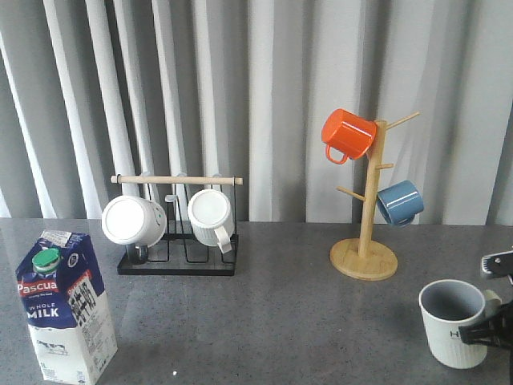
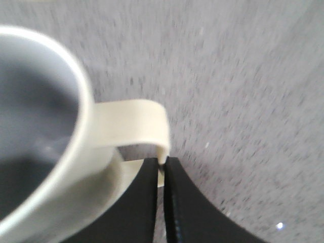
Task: Place milk next to cup
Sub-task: 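Carry the white HOME mug toward the table center with the right gripper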
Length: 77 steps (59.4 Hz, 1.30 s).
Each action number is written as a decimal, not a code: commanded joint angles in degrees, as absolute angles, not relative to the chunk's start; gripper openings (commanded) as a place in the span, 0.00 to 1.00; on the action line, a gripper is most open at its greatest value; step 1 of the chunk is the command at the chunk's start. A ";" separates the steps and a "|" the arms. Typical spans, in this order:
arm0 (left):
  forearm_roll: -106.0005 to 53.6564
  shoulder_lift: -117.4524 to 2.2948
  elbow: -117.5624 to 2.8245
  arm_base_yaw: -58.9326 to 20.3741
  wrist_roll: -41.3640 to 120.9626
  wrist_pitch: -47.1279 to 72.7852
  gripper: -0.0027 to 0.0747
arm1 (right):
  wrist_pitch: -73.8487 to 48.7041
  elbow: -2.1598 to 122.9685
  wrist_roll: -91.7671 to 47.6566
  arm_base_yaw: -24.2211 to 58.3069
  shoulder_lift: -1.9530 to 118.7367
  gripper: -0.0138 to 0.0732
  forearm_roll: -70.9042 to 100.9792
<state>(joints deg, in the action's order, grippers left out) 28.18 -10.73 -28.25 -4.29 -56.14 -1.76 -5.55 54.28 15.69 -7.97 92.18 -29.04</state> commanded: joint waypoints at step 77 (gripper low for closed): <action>28.17 -11.93 -30.06 -4.61 -56.17 -0.35 0.52 | -8.85 56.06 20.36 16.54 91.06 0.58 -24.87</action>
